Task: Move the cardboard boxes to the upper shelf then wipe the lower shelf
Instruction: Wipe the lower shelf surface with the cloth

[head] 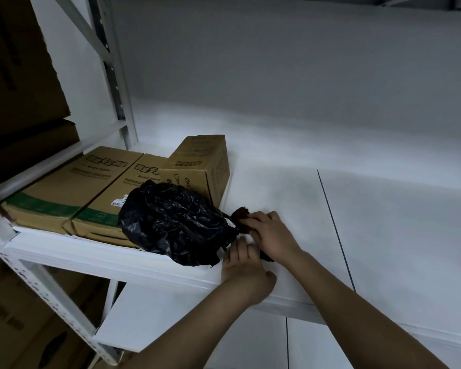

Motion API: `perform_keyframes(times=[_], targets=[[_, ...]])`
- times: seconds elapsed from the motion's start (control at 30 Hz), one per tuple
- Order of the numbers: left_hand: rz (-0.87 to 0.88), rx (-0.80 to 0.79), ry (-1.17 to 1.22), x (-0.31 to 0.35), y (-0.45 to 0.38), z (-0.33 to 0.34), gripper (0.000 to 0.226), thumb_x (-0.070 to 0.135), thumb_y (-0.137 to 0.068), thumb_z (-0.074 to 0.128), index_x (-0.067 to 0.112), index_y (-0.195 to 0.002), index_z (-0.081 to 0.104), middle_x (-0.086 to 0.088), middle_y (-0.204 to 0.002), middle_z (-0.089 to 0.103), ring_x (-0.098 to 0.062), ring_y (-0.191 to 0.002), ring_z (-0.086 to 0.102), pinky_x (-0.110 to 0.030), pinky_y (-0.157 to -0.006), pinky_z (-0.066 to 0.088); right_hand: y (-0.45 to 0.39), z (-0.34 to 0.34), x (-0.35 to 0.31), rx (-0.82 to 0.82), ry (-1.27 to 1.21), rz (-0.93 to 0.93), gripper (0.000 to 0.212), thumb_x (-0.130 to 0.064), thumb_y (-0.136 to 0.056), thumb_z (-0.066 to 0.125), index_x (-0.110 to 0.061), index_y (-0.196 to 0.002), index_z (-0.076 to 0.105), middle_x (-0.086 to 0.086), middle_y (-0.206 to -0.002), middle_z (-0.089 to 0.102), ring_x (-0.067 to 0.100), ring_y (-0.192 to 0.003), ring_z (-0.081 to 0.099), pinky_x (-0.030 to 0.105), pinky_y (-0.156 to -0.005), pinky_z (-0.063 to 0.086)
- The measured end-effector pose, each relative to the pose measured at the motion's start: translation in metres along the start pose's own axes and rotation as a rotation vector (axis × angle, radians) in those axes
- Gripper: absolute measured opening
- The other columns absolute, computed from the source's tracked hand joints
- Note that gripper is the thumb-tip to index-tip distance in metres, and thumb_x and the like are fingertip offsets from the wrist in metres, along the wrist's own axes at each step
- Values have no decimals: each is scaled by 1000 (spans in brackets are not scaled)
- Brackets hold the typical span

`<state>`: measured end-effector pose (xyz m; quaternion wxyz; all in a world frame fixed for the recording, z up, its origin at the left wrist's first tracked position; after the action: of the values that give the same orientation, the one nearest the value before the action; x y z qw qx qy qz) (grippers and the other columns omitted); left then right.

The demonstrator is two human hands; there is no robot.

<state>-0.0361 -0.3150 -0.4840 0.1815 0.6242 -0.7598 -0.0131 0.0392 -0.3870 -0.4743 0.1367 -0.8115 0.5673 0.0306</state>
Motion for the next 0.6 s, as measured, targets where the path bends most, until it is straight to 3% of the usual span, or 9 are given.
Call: perform_keyframes(times=[0.1, 0.2, 0.43, 0.6], targets=[[-18, 39, 32, -2, 5, -6, 73, 44, -94, 37, 5, -147, 6, -12, -156, -1, -26, -144, 4, -37, -117, 11, 22, -2, 2, -44, -50, -93, 39, -20, -102, 42, -36, -137, 51, -10, -143, 45, 18, -113, 36, 15, -91, 26], [-4, 104, 54, -2, 12, -7, 67, 43, -94, 38, 6, -144, 14, -11, -154, 5, -25, -144, 8, -34, -118, 11, 35, -7, 11, -74, -79, -115, 40, -20, -100, 45, -39, -136, 51, -12, -141, 46, 14, -114, 35, 15, -92, 26], [-55, 182, -13, -4, 26, 0, 76, 54, -93, 36, 5, -146, 12, -13, -155, 5, -24, -146, 0, -35, -119, 6, 4, -9, 7, -4, 63, 107, 45, -20, -101, 36, -28, -145, 39, 4, -143, 42, 27, -122, 36, 31, -97, 39], [-34, 239, 7, -12, 34, 0, 69, 58, -90, 41, 8, -135, 25, -9, -139, 26, -24, -135, 26, -31, -114, 20, 21, -3, -30, 7, 4, -69, 39, -26, -100, 42, -32, -138, 49, -4, -139, 47, 27, -117, 38, 29, -99, 36]])
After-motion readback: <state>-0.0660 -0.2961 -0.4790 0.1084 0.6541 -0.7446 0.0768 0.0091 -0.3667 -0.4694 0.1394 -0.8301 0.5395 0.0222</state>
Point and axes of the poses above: each hand's wrist, its own y-axis away from the middle knuckle, its own z-axis out of the palm, x = y × z, the point moved 7 cm from there along -y, towards the middle knuckle
